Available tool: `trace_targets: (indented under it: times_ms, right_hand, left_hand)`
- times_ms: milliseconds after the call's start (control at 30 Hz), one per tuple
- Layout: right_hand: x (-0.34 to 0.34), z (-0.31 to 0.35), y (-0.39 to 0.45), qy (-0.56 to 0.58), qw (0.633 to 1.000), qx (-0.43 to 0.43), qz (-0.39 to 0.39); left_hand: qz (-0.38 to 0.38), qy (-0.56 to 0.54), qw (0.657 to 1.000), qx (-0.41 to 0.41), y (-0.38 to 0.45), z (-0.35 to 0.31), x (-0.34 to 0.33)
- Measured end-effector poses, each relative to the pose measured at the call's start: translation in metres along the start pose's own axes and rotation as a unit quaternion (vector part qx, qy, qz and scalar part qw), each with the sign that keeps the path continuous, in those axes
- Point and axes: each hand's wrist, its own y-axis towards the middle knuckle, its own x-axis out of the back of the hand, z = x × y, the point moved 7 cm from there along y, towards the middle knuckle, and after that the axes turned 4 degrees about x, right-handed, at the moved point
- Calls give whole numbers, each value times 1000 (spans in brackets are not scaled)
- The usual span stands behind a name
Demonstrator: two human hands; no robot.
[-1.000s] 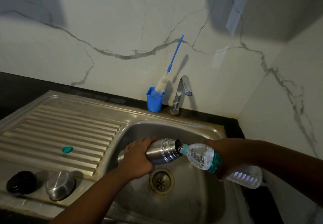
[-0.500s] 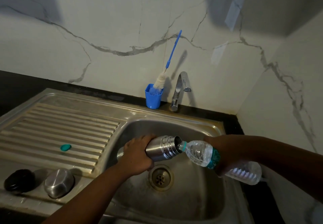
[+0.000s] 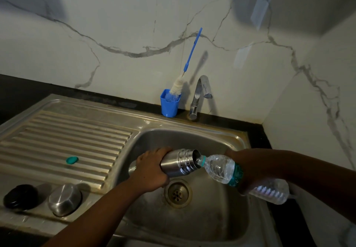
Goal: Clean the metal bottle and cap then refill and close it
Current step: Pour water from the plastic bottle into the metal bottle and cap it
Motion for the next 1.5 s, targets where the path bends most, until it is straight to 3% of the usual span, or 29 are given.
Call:
trace_targets:
  times_ms: [1133, 1500]
  right_hand:
    - [7, 0, 3, -12, 1000, -6, -28]
    - [7, 9, -2, -46, 999, 11, 12]
  left_hand:
    - [-18, 19, 1000, 8, -3, 4, 3]
    - [-8, 23, 1000, 10, -4, 6, 1]
